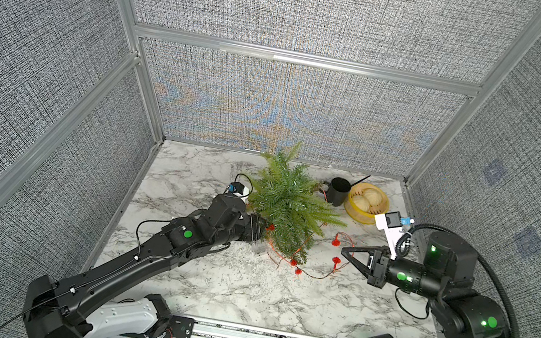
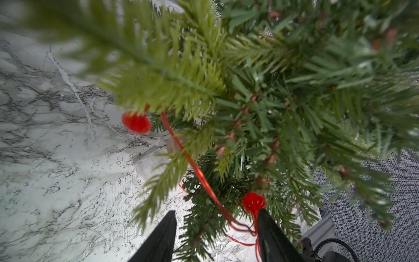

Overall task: Remove string lights from the small christmas tree
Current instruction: Remove the light string from the Christmas tree.

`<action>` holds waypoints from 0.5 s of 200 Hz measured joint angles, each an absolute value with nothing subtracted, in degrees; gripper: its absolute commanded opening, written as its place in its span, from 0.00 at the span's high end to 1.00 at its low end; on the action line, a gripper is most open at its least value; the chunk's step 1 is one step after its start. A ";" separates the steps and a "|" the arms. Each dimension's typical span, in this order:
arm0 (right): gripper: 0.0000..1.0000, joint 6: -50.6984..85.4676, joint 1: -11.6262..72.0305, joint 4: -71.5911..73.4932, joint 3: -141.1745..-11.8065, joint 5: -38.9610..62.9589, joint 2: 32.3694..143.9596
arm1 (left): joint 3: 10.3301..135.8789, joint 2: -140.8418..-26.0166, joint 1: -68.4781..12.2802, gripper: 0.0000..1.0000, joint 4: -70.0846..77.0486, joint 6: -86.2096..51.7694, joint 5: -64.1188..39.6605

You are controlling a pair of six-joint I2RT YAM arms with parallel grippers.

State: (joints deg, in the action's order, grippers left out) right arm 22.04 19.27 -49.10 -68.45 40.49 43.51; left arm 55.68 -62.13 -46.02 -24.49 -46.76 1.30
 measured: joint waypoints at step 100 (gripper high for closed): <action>1.00 22.22 20.97 -45.67 -68.23 40.69 46.22 | 56.73 -65.91 -46.13 0.54 -22.59 -46.72 0.40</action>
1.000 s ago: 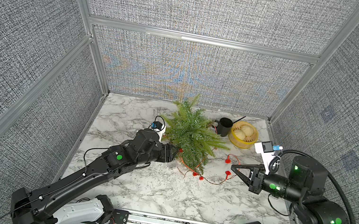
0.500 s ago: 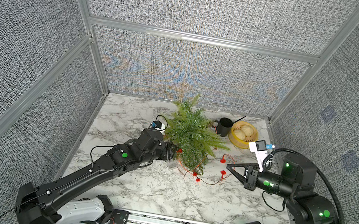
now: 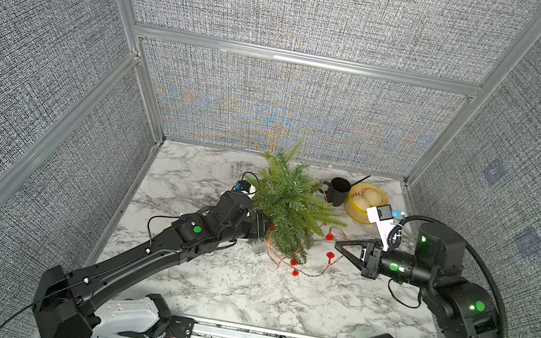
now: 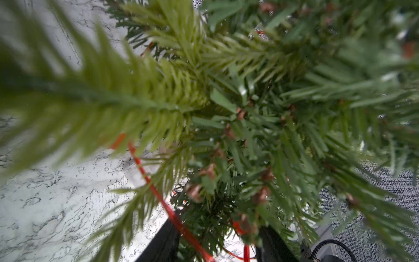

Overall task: Remove string lights from the small christmas tree
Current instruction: Remove the light string from the Christmas tree.

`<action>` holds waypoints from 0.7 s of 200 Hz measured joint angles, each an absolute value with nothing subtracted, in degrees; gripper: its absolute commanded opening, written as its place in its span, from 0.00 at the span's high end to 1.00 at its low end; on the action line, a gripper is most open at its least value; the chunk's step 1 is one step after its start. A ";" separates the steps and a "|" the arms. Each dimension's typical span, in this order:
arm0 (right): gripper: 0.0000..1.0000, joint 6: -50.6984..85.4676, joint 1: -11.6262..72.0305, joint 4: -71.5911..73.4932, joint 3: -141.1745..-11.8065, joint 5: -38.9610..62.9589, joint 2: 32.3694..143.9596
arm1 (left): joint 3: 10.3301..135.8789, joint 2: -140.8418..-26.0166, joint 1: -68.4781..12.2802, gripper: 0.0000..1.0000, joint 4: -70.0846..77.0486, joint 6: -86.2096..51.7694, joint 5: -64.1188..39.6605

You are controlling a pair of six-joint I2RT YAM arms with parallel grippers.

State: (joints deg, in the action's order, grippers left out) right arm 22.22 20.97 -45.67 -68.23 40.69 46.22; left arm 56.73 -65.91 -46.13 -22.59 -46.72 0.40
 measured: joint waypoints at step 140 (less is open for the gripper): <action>1.00 22.72 23.86 -42.09 -67.72 40.45 48.40 | 55.72 -63.57 -46.15 0.90 -22.87 -46.74 3.20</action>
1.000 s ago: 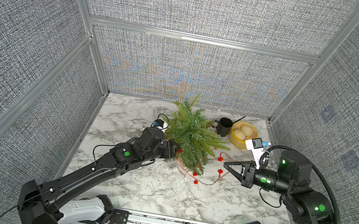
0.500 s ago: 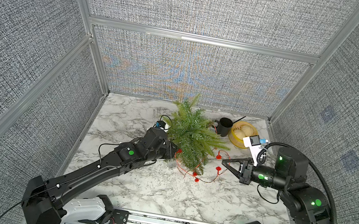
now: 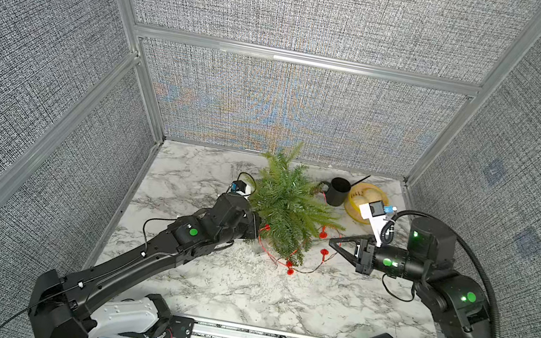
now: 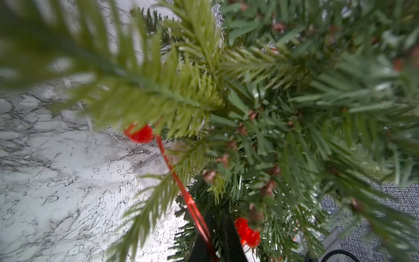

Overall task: Remove string lights from the small christmas tree
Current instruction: Remove the light string from the Christmas tree.

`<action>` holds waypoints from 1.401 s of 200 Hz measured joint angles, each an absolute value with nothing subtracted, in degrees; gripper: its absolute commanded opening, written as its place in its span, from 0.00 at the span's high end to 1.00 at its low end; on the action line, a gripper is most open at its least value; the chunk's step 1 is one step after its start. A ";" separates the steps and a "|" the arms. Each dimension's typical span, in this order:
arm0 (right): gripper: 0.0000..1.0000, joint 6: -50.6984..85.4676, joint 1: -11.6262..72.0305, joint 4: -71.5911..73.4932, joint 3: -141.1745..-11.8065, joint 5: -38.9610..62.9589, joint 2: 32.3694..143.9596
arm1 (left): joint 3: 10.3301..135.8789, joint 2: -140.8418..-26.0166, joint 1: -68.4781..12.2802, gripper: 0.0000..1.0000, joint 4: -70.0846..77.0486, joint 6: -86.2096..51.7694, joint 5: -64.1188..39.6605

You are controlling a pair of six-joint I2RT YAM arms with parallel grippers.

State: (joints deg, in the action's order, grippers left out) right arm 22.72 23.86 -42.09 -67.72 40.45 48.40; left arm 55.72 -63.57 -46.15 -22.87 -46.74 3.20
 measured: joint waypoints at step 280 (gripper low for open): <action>1.00 27.81 27.16 -36.49 -67.24 39.70 48.62 | 54.72 -55.99 -46.15 0.41 -31.24 -45.32 0.84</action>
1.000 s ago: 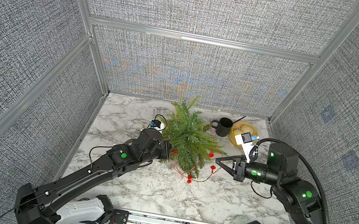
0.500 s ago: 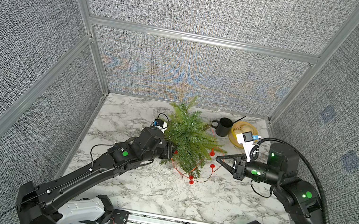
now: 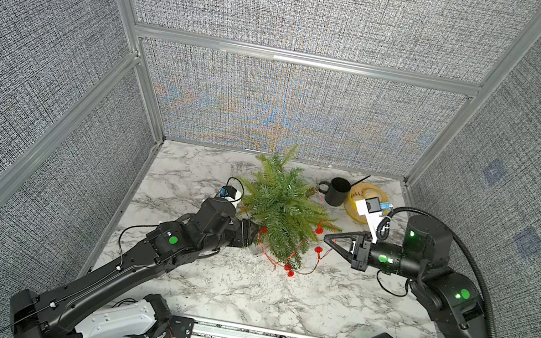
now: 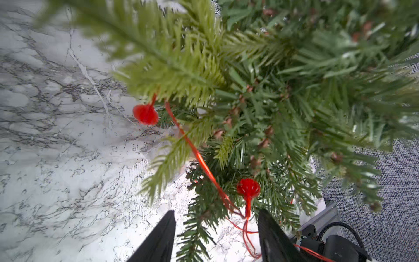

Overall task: Remove string lights from the small christmas tree
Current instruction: Remove the light string from the Christmas tree.

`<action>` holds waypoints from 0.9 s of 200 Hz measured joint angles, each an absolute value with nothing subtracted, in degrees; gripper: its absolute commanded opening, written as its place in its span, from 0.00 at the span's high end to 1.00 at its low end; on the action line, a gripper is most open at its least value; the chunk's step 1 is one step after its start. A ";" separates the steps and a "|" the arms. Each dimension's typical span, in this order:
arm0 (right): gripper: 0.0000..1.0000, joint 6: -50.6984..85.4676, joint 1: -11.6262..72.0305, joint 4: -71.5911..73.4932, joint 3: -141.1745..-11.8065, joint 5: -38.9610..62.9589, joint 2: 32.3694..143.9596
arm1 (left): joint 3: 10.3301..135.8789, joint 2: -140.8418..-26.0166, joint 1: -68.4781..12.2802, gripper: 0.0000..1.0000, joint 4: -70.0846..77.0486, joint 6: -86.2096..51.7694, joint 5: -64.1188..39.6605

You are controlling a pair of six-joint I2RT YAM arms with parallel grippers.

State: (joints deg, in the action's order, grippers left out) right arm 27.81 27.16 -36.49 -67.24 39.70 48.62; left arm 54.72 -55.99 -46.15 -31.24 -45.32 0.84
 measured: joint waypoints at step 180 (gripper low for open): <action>1.00 31.22 34.57 -28.47 -81.97 46.76 54.33 | 54.83 -52.23 -46.26 0.28 -30.26 -46.61 -1.96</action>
